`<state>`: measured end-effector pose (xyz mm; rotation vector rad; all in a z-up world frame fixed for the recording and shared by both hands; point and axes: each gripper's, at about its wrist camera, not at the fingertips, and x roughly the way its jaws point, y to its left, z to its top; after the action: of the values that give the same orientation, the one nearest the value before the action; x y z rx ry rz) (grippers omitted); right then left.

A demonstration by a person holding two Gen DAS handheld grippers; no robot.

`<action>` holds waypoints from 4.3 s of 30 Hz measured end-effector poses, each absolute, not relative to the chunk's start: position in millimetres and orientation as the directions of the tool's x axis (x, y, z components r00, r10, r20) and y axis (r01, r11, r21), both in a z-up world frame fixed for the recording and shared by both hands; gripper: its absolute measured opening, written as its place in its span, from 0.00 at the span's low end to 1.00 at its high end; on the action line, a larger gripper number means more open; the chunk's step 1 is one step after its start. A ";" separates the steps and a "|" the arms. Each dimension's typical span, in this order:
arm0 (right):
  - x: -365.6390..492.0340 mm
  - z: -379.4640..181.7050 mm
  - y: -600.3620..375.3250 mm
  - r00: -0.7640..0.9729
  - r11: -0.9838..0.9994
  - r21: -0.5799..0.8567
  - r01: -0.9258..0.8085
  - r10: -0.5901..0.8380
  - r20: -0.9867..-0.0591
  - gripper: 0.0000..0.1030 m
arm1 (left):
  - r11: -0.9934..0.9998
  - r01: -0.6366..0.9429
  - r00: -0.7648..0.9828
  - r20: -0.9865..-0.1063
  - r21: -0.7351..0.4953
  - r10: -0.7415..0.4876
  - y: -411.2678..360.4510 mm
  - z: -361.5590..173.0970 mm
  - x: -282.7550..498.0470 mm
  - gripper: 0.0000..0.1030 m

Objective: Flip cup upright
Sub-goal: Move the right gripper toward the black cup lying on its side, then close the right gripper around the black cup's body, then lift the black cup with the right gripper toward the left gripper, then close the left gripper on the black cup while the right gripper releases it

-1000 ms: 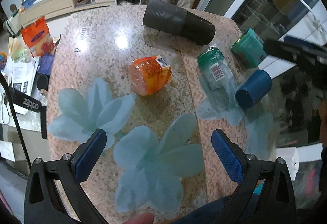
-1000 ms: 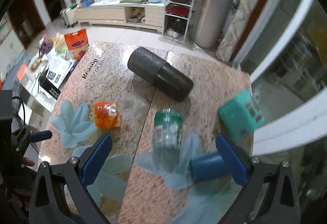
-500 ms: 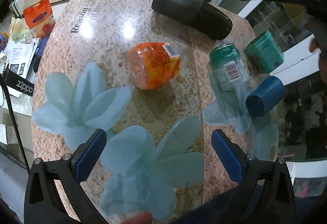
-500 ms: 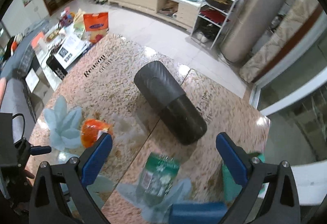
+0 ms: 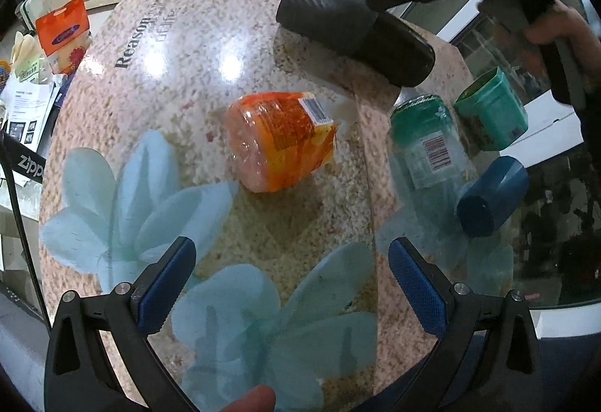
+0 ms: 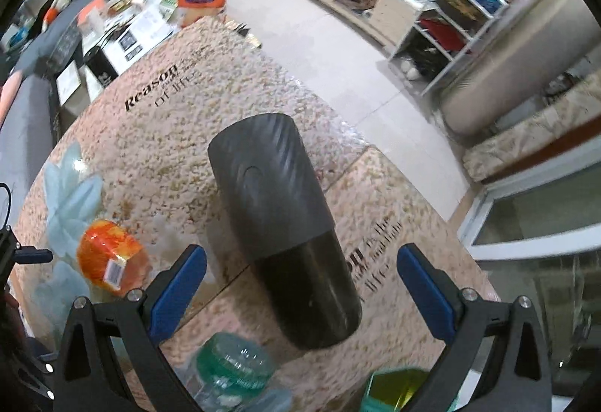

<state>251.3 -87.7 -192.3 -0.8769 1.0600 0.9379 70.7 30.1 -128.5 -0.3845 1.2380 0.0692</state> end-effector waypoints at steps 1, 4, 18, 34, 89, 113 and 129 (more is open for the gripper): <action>255.0 -197.7 -85.5 0.186 0.340 -0.115 -0.933 0.185 -0.965 0.99 | 0.933 -0.259 0.332 -0.930 -0.251 -0.158 29.7 -130.0 71.0 1.00; 259.4 -209.3 -79.2 0.171 0.308 -0.113 -0.945 0.170 -0.970 0.99 | 0.922 -0.272 0.337 -0.924 -0.277 -0.179 28.7 -134.5 71.6 1.00; 280.5 -257.2 -82.7 0.065 0.293 -0.034 -0.955 0.095 -0.993 0.83 | 0.921 -0.273 0.305 -0.933 -0.278 -0.192 15.5 -150.0 80.3 1.00; 281.0 -229.5 -121.0 0.131 0.389 -0.028 -0.921 0.242 -0.961 0.74 | 0.921 -0.280 0.286 -0.939 -0.272 -0.191 12.5 -157.2 68.2 1.00; 9.4 -219.3 -269.2 0.151 0.868 0.201 -0.455 0.298 -0.943 0.75 | 0.983 -0.021 0.206 -0.963 -0.183 -0.175 -9.5 -145.5 -31.6 1.00; -2.8 -248.0 -229.8 0.154 0.857 0.176 -0.484 0.281 -0.947 0.77 | 0.986 -0.052 0.164 -0.975 -0.158 -0.148 3.2 -157.7 -39.7 1.00; -6.9 -221.2 -239.4 0.186 0.867 0.160 -0.472 0.275 -0.943 0.96 | 0.986 -0.035 0.165 -0.974 -0.165 -0.157 2.5 -126.7 -56.9 1.00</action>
<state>-6.9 -239.4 -221.2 -0.1812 1.2808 0.5306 -56.9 2.5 -126.7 -0.1628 1.4044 -0.0873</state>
